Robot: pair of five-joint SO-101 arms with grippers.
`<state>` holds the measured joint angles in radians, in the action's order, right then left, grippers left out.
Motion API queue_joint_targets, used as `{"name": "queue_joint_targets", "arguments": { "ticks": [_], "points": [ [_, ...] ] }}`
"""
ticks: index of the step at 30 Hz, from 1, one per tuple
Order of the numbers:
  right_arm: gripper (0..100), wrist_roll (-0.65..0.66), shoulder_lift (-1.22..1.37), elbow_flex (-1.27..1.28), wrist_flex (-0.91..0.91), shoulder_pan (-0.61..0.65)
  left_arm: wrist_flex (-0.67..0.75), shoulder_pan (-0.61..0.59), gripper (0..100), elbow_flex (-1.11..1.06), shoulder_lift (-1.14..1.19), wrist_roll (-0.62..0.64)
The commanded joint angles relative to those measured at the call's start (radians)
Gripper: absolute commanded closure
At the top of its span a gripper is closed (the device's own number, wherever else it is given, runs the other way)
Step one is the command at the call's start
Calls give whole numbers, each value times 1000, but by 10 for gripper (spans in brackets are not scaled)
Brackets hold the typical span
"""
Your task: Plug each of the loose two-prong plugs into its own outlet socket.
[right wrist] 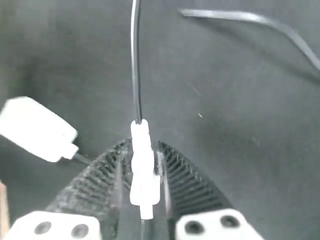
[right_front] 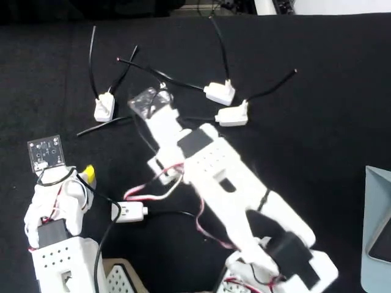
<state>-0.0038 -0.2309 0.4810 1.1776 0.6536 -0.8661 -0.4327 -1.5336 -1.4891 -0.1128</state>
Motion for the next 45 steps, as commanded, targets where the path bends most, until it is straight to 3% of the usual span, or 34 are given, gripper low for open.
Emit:
{"name": "queue_joint_targets", "arguments": {
  "ticks": [1, 7, 15, 22, 29, 36, 45],
  "points": [
    [987, -21, -102, -25, -60, 72, 32, 1, 750, 18, -3, 2],
    [987, -55, -166, 36, -183, 137, 109, 4, 749, 42, -3, 114],
    [987, -69, -308, 160, -288, 255, 216, 142, 754, 44, -3, 120],
    [987, -63, -377, 272, -344, 272, 213, 185, 755, 116, -3, 120],
    [987, -63, -377, 282, -336, 267, 48, 335, 755, 255, -3, 120],
    [987, -63, -383, 314, -339, 258, -80, 412, 751, 360, -3, 120],
    [987, -69, -383, 318, -336, 175, -91, 435, 749, 364, -3, 112]
  ]
}}
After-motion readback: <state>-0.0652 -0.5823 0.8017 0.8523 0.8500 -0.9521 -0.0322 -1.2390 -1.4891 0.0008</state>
